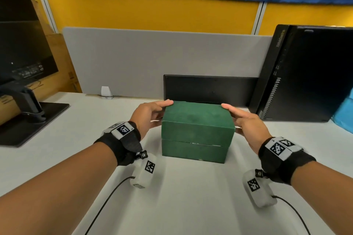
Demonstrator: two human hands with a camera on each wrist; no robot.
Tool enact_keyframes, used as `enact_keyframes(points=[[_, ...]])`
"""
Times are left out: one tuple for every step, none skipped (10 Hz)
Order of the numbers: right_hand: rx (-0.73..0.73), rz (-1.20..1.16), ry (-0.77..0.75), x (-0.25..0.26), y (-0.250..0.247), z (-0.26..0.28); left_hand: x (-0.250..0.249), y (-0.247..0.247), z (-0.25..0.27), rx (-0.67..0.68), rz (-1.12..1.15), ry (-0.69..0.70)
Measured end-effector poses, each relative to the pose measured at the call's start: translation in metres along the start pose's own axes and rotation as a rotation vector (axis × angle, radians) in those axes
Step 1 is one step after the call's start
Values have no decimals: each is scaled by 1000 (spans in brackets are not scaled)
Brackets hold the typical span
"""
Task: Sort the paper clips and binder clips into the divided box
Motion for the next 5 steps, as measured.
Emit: enact_keyframes(points=[[45,96,23,7,-2,2,-5,7,5,-5,-132,-5],[81,283,6,17,1,5,-17,11,7,1,-455,-6],[102,645,40,23,4,20,-27,17,18,61,-895,-76],[180,877,89,17,14,50,-31,23,38,106,-1058,-124],[385,1006,217,-9,28,89,-22,28,67,196,-1147,-130]])
Point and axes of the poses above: each hand's wrist, its own z-axis away from the middle knuckle, its own y-axis out of the palm, x = y × z, the point moved 5 cm from there along -z, towards the middle knuckle, and after that the axes turned 11 degrees about x, right-handed, at the moved point
